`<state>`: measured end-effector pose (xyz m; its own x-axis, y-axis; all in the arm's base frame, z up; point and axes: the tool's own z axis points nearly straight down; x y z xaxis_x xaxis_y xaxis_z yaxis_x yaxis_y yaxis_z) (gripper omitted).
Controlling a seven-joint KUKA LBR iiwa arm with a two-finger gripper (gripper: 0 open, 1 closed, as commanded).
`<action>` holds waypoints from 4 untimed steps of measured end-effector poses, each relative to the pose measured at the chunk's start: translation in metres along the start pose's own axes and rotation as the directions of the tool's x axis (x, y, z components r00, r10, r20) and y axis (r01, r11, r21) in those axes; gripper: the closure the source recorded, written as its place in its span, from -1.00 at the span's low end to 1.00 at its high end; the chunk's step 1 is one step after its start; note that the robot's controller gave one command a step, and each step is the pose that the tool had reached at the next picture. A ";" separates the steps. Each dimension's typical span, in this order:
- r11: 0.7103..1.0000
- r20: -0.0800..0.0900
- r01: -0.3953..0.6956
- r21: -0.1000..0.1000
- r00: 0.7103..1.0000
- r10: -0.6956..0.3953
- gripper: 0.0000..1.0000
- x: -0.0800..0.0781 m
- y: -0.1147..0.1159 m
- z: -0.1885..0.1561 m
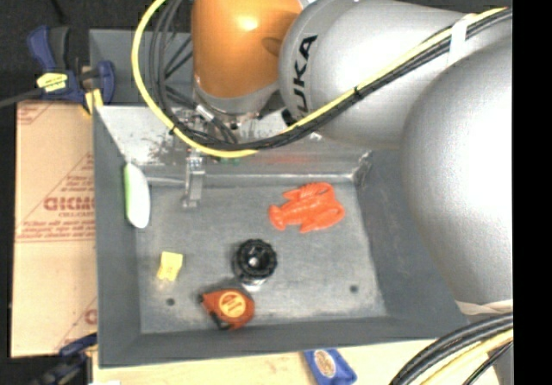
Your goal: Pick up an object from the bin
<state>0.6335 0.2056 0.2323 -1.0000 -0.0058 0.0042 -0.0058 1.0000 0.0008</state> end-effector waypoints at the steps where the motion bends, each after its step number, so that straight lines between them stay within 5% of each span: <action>1: 1.000 0.008 -0.004 -0.002 1.000 0.004 -1.00 -0.001 -0.001 -0.006; 2: 0.993 0.011 0.120 0.001 0.993 -0.120 -1.00 0.019 0.002 0.037; 3: 0.904 0.007 0.428 0.003 0.904 -0.428 -1.00 0.051 0.006 0.067; 4: 0.838 0.006 0.545 0.004 0.838 -0.545 -1.00 0.066 0.021 0.094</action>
Offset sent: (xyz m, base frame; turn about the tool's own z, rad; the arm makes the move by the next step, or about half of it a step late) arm -0.0823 0.0174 -0.1623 -0.4851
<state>0.5668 0.2259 0.1388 -0.8353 -0.5497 -0.0029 -0.5497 0.8353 -0.0012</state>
